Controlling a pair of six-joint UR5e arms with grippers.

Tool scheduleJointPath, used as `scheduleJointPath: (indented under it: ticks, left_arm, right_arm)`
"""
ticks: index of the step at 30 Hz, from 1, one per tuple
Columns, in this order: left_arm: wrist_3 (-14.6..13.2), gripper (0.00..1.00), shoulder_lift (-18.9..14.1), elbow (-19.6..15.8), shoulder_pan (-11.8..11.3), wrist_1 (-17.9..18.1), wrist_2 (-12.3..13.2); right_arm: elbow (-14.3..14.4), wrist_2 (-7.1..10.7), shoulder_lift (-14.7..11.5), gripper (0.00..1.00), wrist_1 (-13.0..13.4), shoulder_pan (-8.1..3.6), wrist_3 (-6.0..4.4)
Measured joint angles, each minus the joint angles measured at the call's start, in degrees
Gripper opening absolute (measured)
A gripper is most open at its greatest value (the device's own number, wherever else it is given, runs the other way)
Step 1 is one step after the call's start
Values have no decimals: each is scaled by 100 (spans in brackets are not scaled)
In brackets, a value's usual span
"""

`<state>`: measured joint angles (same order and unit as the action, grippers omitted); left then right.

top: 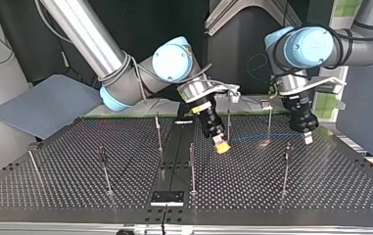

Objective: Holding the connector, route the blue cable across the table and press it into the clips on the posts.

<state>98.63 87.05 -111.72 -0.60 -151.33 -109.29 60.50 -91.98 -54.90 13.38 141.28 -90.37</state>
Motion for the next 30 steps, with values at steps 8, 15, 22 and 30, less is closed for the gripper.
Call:
scheduleJointPath:
  ticks: [8, 15, 22, 30]
  left_arm:
    - [-7, 0, 172, 214, -98, -84, 201]
    - [10, 0, 182, 302, -202, -66, 292]
    - [82, 0, 287, 402, -330, -18, 511]
    - [299, 0, 603, 690, -477, 46, 769]
  right_arm:
    - [-71, 63, 150, 0, -34, -42, -24]
    - [-97, 65, 174, 0, -51, -31, -18]
    - [-286, 68, 178, 0, -115, -27, -22]
    - [-527, 80, 188, 0, -177, -93, -26]
